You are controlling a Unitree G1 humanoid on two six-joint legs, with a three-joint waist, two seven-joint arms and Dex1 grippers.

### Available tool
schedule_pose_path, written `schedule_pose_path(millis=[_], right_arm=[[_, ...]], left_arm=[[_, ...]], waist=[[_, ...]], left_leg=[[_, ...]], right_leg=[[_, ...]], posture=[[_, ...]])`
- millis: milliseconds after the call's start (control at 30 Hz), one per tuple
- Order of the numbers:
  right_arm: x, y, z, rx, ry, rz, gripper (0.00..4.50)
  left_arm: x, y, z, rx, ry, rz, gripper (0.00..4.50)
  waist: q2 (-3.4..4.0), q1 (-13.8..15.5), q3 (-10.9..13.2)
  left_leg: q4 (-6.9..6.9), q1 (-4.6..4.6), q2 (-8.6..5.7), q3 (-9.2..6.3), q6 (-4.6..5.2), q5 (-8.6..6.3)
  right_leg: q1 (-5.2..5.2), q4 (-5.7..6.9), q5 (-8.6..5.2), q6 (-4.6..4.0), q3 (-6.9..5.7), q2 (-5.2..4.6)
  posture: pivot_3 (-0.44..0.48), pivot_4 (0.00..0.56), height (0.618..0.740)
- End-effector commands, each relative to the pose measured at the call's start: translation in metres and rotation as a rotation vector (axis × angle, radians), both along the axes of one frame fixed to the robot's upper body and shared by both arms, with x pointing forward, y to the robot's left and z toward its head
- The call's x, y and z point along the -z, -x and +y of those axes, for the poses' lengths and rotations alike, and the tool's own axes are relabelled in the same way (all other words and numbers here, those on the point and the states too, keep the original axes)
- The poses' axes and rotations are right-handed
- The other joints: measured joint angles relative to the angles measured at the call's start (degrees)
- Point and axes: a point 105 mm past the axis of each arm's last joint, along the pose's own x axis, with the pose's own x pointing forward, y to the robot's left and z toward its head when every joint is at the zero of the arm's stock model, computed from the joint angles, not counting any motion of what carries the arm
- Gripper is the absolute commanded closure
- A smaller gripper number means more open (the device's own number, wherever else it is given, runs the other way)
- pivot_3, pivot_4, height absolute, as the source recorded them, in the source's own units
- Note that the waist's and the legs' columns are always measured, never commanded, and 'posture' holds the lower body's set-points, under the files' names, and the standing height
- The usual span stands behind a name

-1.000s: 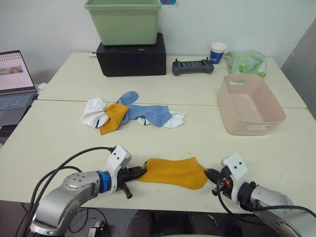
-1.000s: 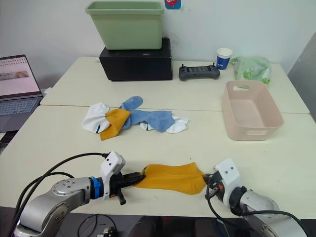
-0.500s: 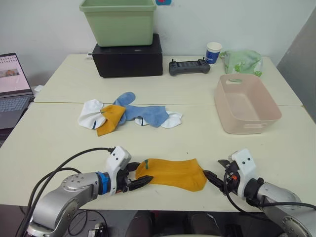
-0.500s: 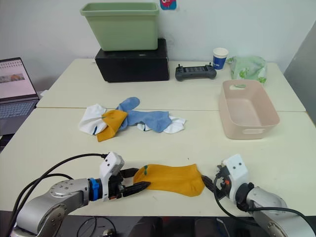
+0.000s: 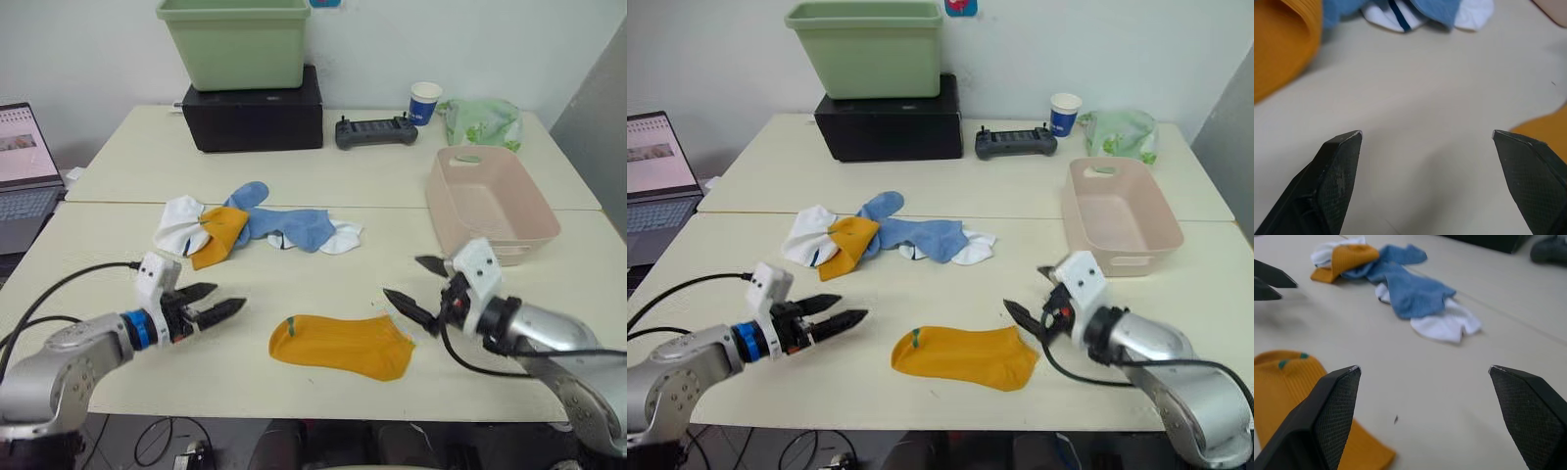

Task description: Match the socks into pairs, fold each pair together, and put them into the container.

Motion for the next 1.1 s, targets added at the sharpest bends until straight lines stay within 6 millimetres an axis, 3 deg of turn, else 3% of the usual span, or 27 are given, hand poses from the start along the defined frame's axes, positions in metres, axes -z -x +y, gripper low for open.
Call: schedule_pose_path(millis=[33,267,600,700,933,1100], right_arm=[[-0.015,-0.001,0.012,-0.057,0.003,-0.050,0.00],[-0.015,-0.003,0.026,-0.089,0.039,-0.067,0.00],[-0.012,-0.002,0.029,-0.072,0.049,-0.078,0.00],[-0.013,-0.002,0.029,-0.071,0.050,-0.082,0.00],[-0.013,-0.002,0.029,-0.072,0.046,-0.084,0.00],[-0.012,-0.002,0.027,-0.067,0.045,-0.083,0.00]], left_arm=[[-0.014,-0.019,0.009,-0.104,0.066,-0.060,0.05],[-0.010,-0.061,0.000,-0.296,0.209,-0.039,0.05],[-0.024,-0.096,0.004,-0.442,0.266,-0.108,0.05],[-0.028,-0.102,0.009,-0.474,0.271,-0.134,0.63],[-0.030,-0.106,0.008,-0.468,0.279,-0.154,2.84],[-0.044,-0.104,0.011,-0.452,0.258,-0.224,4.46]], waist=[[-0.05,0.01,0.01],[-0.17,0.18,0.04],[-0.25,0.05,0.06],[-0.25,0.04,0.06],[-0.26,0.05,0.06],[-0.26,0.05,0.06]], left_leg=[[0.00,-0.02,0.00,-0.02,0.00,0.00],[0.09,-0.12,-0.03,-0.04,-0.01,0.00],[0.12,-0.13,-0.03,-0.04,-0.18,0.10],[0.13,-0.13,-0.04,0.00,-0.24,0.14],[0.12,-0.13,-0.04,-0.02,-0.26,0.15],[0.13,-0.13,-0.03,-0.02,-0.26,0.15]], right_leg=[[0.00,-0.02,0.00,0.00,-0.03,-0.01],[-0.01,-0.06,0.01,0.01,-0.09,-0.07],[-0.07,0.08,0.01,0.01,-0.12,-0.06],[-0.07,0.07,0.01,0.01,-0.09,-0.07],[-0.07,0.07,0.01,0.01,-0.11,-0.07],[-0.07,0.07,0.01,0.01,-0.12,-0.07]], posture=[[0.000,0.150,0.725],[0.000,0.150,0.725],[0.000,0.150,0.725],[0.000,0.150,0.725],[0.000,0.150,0.725],[0.000,0.150,0.725]])
